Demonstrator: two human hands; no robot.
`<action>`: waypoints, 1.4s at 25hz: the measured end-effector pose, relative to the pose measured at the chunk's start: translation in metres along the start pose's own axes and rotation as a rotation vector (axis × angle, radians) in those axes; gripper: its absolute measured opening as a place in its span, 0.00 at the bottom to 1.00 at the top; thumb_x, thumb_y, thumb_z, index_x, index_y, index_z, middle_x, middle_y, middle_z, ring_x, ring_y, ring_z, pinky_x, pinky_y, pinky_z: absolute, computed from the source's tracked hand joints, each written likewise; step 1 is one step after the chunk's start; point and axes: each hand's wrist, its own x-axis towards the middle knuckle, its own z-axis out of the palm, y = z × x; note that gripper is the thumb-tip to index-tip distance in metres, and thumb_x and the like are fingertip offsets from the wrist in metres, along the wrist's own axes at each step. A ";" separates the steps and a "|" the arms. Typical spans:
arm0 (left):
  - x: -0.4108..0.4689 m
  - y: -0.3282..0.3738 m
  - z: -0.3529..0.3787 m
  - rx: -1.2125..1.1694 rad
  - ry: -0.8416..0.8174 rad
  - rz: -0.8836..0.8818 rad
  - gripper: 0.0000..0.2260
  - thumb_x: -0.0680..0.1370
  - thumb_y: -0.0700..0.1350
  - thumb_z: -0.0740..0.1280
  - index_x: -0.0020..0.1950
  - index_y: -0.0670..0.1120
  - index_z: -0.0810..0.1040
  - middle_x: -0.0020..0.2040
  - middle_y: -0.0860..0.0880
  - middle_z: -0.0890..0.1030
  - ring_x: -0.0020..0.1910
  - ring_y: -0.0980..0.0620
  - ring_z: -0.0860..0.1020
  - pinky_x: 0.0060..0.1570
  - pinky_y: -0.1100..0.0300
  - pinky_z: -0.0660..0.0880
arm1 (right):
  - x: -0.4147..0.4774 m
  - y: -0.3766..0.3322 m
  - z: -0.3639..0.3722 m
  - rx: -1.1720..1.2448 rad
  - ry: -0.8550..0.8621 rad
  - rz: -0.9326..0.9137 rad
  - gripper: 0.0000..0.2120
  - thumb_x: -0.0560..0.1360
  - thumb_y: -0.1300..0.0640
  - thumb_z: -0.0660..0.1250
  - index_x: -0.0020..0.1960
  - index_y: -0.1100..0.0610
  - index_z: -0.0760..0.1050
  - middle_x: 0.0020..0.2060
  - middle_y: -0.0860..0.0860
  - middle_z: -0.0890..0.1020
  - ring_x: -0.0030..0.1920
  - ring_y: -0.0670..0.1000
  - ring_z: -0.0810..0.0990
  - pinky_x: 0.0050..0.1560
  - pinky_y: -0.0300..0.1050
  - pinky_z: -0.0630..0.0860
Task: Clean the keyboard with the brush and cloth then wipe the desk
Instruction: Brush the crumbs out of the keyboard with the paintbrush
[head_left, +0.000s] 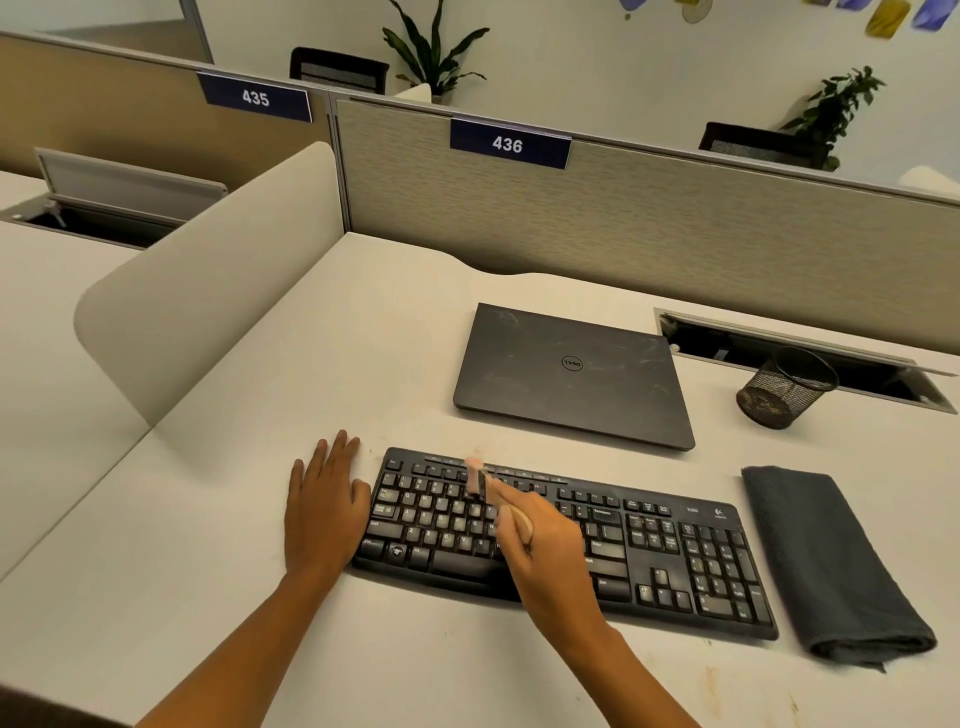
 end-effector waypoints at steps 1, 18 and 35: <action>0.000 0.000 0.000 0.000 0.001 0.002 0.23 0.80 0.39 0.61 0.76 0.46 0.66 0.77 0.47 0.63 0.78 0.47 0.58 0.77 0.50 0.48 | 0.001 -0.001 0.002 -0.013 -0.026 -0.009 0.19 0.81 0.57 0.56 0.71 0.53 0.70 0.45 0.45 0.79 0.44 0.43 0.76 0.46 0.34 0.75; 0.000 0.001 -0.001 -0.002 0.003 0.001 0.23 0.80 0.40 0.60 0.76 0.46 0.65 0.78 0.48 0.62 0.78 0.47 0.57 0.77 0.51 0.47 | 0.005 -0.010 0.014 -0.099 -0.059 -0.067 0.22 0.79 0.53 0.54 0.70 0.57 0.71 0.42 0.44 0.76 0.40 0.40 0.71 0.43 0.25 0.69; 0.000 0.000 0.000 0.006 0.008 0.005 0.24 0.80 0.39 0.60 0.76 0.46 0.65 0.77 0.48 0.63 0.78 0.47 0.58 0.77 0.51 0.47 | 0.030 -0.007 0.016 0.045 -0.004 -0.011 0.18 0.80 0.63 0.61 0.68 0.53 0.73 0.43 0.43 0.78 0.41 0.42 0.75 0.43 0.33 0.73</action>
